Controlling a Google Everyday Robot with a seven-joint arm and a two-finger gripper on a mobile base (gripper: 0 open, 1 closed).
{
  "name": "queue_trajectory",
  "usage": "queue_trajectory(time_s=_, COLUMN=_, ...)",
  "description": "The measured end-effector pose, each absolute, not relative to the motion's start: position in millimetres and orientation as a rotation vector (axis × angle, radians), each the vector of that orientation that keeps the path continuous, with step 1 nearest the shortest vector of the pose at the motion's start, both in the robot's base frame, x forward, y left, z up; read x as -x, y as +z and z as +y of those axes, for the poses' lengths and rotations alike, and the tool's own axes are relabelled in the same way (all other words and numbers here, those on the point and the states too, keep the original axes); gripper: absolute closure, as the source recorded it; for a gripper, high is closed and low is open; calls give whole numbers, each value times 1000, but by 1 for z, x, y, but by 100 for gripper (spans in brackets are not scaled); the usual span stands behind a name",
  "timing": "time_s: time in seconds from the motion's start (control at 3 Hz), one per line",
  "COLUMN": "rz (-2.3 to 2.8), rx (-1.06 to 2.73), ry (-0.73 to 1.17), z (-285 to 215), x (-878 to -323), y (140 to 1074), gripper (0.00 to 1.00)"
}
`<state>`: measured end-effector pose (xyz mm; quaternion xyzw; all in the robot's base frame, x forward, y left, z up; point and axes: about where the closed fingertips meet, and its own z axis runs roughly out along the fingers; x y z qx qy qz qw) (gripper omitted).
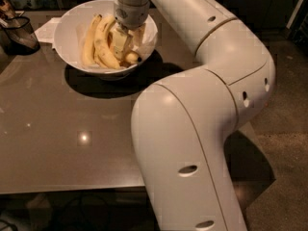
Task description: Pick banana from white bowl
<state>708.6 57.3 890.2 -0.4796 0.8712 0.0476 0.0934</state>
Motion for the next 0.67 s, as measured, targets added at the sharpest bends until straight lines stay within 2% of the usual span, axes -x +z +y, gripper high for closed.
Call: queue_trajectory(time_s=0.67, rz=2606, rx=1421, ry=148, z=56, x=-713, y=885, gripper=41)
